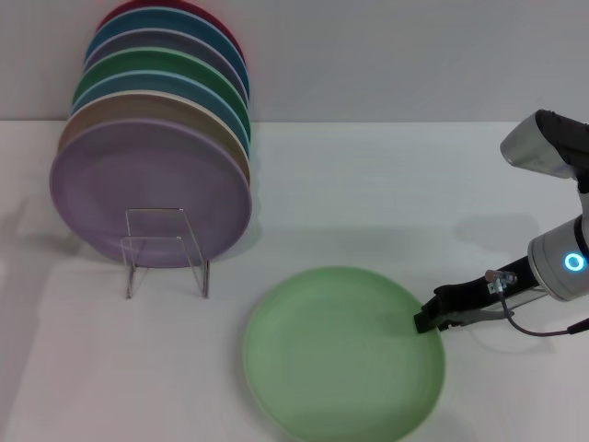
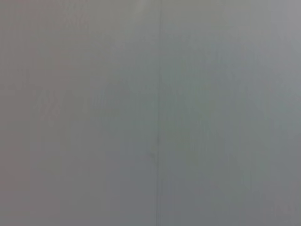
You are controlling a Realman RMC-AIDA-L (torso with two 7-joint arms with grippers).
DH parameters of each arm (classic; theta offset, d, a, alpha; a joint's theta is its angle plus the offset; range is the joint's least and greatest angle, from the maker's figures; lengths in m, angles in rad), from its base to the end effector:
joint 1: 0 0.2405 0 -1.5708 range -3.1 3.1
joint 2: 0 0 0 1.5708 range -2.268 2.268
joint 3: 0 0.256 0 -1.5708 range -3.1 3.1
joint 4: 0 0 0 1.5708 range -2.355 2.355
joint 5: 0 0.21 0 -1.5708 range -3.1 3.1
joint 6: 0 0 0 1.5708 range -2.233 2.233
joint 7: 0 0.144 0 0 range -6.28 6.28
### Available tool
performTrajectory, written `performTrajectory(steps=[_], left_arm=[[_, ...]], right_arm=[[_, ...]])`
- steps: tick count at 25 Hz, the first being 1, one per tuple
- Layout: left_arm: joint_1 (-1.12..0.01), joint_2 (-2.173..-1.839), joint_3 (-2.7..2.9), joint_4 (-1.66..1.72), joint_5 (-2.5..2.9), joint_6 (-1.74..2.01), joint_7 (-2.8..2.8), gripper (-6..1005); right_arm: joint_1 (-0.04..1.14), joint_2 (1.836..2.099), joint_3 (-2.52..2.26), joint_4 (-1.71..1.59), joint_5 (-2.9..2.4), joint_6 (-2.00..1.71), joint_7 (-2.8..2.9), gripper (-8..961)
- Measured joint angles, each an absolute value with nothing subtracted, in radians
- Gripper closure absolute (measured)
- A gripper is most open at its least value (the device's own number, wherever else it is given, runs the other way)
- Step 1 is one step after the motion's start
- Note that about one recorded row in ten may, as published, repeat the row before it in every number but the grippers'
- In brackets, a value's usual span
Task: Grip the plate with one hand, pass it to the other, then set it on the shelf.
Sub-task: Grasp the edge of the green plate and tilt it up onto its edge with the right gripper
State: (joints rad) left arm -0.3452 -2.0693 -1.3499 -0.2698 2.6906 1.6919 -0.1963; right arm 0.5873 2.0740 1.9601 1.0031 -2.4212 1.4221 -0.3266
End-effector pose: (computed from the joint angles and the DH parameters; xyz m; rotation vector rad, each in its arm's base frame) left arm -0.2842 0.2985 0.0654 -1.2523 -0.1065 -1.1270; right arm 0.2390 0.3547 -0.0169 -2.2720 1.7601 -0.1387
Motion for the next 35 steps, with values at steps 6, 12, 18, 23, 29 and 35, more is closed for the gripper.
performTrajectory(steps=[6,12,18,23,29,35], left_arm=[[-0.345,-2.069,-1.350,-0.266,2.691,1.695,-0.196,165],[-0.345,-2.069,-1.350,-0.268,2.691,1.698,-0.196,166],[-0.345,-2.069,-1.352,-0.266,2.690,1.698,-0.196,166],[-0.345,-2.069,-1.353,-0.265,2.691,1.698,-0.196,166],[-0.341,-2.069,-1.353,-0.267,2.690,1.699,-0.196,165],[-0.332,-2.069,-1.353,-0.269,2.691,1.701,-0.197,165]], right_arm=[[0.586,2.074,1.960,0.995,-2.426,1.419,-0.328,785],[0.590,2.074,1.960,0.988,-2.427,1.418,-0.328,827],[0.581,2.074,1.960,1.000,-2.429,1.393,-0.339,888],[0.581,2.075,1.960,1.000,-2.431,1.386,-0.355,921],[0.560,2.077,1.960,1.043,-2.426,1.368,-0.366,935],[0.497,2.080,1.950,1.150,-2.424,1.349,-0.368,935]])
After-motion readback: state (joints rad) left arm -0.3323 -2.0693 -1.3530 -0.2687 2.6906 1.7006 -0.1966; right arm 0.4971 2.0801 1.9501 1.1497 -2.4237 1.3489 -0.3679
